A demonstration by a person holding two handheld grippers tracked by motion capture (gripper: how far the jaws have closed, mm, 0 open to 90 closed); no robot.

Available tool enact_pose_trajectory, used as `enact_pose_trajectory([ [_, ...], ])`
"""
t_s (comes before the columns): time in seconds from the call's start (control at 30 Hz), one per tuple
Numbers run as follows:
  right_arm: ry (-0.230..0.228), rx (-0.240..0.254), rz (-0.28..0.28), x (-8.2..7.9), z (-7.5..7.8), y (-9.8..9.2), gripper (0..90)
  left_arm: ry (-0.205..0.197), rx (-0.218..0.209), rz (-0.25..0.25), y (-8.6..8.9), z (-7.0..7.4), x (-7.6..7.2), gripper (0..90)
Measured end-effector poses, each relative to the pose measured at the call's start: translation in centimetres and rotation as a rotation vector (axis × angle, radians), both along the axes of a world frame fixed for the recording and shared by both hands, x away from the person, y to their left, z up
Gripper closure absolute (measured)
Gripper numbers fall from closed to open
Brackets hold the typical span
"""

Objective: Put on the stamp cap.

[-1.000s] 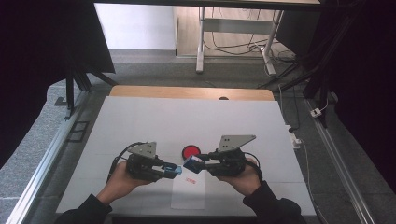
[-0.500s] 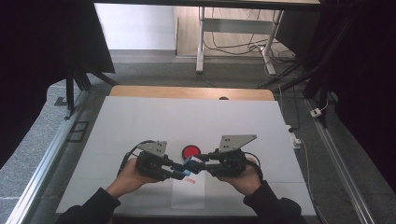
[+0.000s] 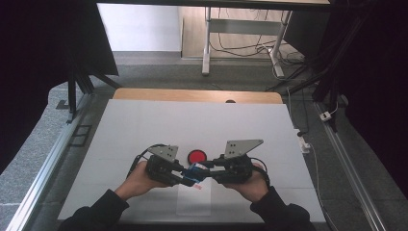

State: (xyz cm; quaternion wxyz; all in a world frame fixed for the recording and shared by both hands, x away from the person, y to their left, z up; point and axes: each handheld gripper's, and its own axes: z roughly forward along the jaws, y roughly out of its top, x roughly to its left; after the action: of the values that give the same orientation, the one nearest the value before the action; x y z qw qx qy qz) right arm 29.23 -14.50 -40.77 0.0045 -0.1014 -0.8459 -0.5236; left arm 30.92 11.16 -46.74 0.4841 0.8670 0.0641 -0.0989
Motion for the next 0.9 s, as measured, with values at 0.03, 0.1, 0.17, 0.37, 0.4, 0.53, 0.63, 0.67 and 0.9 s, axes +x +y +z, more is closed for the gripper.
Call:
enact_pose_trajectory([
  [0.03,0.0,0.0,0.001,-0.02,0.0,0.02,70.9,0.0,-0.002,-0.004,0.02,0.0,0.03,67.9],
  [0.1,-0.001,-0.003,0.004,-0.04,0.0,0.06,70.9,-0.002,-0.008,-0.012,0.04,0.0,0.05,67.9],
  [0.17,-0.002,-0.005,0.009,-0.06,-0.04,0.12,70.9,-0.002,-0.01,-0.021,0.04,0.0,0.05,67.8],
  [0.37,-0.003,-0.005,0.021,-0.18,-0.08,0.26,71.0,-0.007,-0.016,-0.059,-0.01,0.04,-0.06,67.9],
  [0.4,-0.003,-0.005,0.024,-0.2,-0.07,0.27,70.9,-0.009,-0.015,-0.063,-0.02,0.05,-0.08,67.9],
  [0.53,-0.002,-0.002,0.03,-0.3,-0.02,0.33,71.0,-0.01,-0.024,-0.065,0.06,0.08,-0.09,67.9],
  [0.63,-0.002,0.0,0.036,-0.33,-0.02,0.38,71.0,-0.014,-0.027,-0.066,0.14,0.11,-0.09,68.0],
  [0.67,-0.003,0.001,0.037,-0.35,-0.02,0.4,70.9,-0.014,-0.028,-0.067,0.16,0.12,-0.1,68.0],
  [0.9,0.004,0.009,0.049,-0.41,-0.01,0.46,71.0,-0.011,-0.049,-0.08,0.2,0.21,-0.17,68.2],
])
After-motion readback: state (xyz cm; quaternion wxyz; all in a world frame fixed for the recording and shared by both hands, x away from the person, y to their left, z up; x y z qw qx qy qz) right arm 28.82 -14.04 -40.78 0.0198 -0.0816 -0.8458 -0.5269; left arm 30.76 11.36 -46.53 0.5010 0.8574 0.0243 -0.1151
